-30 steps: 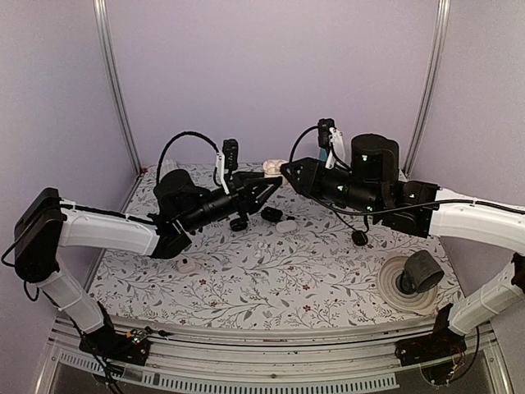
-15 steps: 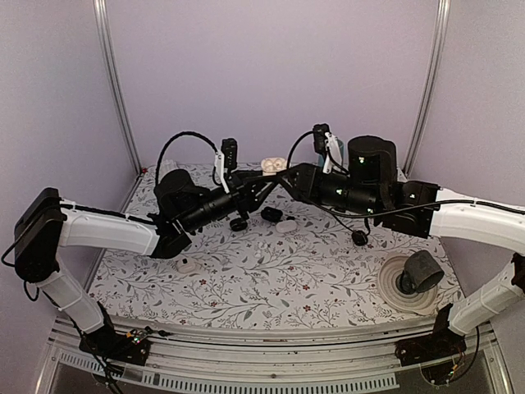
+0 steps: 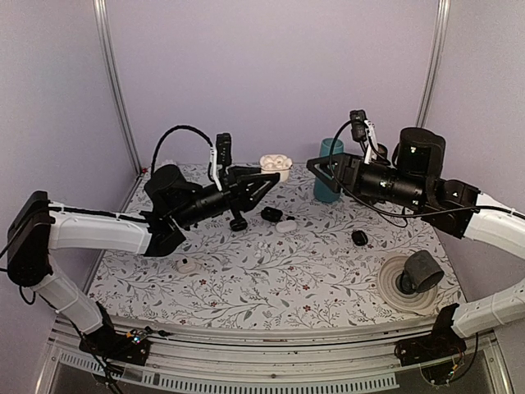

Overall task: Insert the wireless bluetooth earbuds into the charging case
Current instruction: Adjust the right earbud in the right side groove of the charging case.

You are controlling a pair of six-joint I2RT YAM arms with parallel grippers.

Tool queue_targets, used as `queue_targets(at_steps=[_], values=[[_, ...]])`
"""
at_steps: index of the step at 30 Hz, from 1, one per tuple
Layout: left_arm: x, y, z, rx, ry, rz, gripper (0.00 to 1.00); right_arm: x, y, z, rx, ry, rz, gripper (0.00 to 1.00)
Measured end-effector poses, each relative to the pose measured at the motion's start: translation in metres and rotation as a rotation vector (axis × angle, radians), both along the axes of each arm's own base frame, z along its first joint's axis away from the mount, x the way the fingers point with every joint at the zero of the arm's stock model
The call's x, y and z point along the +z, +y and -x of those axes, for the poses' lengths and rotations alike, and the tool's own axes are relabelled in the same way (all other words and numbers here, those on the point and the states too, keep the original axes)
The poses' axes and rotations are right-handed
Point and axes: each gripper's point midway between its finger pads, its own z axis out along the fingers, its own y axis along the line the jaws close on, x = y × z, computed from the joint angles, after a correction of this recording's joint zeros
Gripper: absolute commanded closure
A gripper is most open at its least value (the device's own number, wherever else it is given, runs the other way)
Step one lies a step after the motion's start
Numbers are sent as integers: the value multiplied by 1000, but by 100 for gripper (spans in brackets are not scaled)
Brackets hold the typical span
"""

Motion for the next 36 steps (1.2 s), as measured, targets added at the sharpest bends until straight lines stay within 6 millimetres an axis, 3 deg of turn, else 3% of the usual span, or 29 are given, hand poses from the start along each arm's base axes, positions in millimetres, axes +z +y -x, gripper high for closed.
queue_targets(at_steps=[4,8,22,29,36], values=[[17,4,17,-83,-26,24,100,-5,-1,0,91,-35,20,45],[34,12,34,-178,-50,48,100,-6,11,15,229,-78,19,41],[49,22,84,-484,-49,76,100,22,27,56,489,-250,-58,25],[44,21,92,-560,-28,75,100,15,37,60,560,-254,-56,17],[40,18,92,-586,-9,66,100,18,43,61,598,-270,-73,16]])
